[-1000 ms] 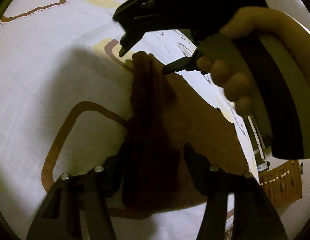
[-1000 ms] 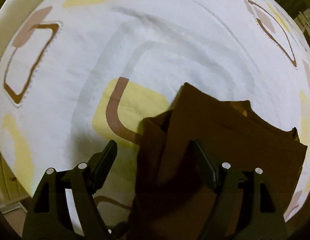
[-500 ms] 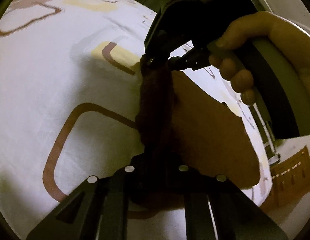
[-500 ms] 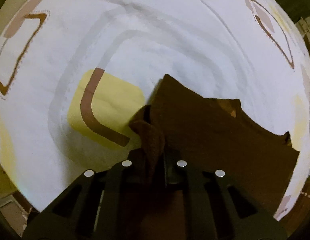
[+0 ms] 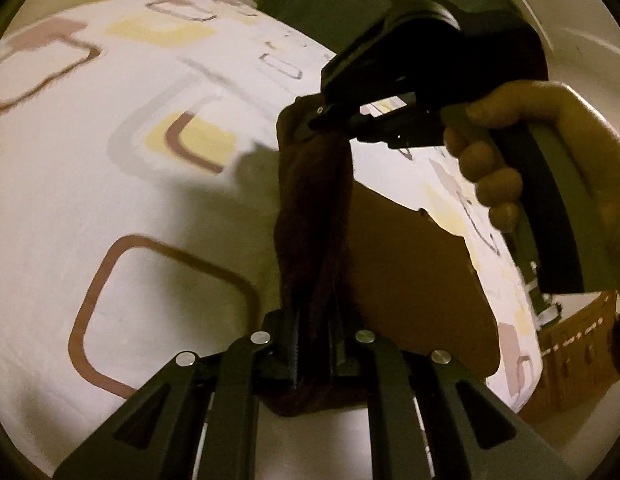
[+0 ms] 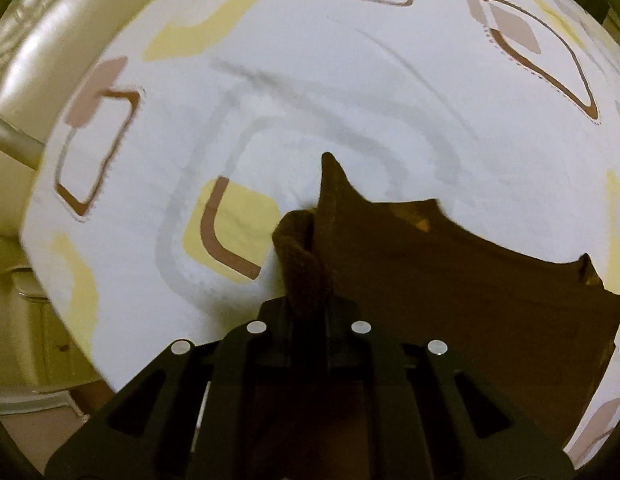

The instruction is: Fold small clothes

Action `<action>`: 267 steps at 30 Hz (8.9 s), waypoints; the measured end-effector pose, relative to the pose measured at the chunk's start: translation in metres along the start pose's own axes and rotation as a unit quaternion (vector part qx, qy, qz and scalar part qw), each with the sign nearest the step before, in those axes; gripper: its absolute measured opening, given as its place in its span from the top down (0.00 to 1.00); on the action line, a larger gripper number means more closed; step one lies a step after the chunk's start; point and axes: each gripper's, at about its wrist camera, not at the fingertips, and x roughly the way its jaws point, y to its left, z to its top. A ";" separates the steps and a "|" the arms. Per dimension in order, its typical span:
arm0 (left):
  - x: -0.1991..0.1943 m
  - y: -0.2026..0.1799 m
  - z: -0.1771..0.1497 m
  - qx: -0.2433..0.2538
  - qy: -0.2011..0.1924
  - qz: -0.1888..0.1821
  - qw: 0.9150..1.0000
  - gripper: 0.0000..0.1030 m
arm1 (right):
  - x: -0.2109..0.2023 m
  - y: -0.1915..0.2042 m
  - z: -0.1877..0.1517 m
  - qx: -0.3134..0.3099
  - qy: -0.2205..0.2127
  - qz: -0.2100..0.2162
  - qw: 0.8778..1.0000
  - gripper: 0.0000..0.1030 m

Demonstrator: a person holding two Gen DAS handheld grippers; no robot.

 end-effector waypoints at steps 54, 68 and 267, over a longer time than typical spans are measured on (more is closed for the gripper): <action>0.122 -0.233 -0.040 0.132 0.088 0.074 0.985 0.90 | -0.068 -0.302 -0.108 0.148 -0.113 0.201 0.962 0.91; 0.132 -0.242 -0.049 0.142 0.086 0.089 0.982 0.90 | -0.058 -0.319 -0.115 0.154 -0.112 0.220 0.957 0.91; 0.156 -0.108 0.024 0.094 0.109 -0.034 0.989 0.34 | -0.012 -0.370 -0.221 0.271 -0.160 0.322 0.893 0.79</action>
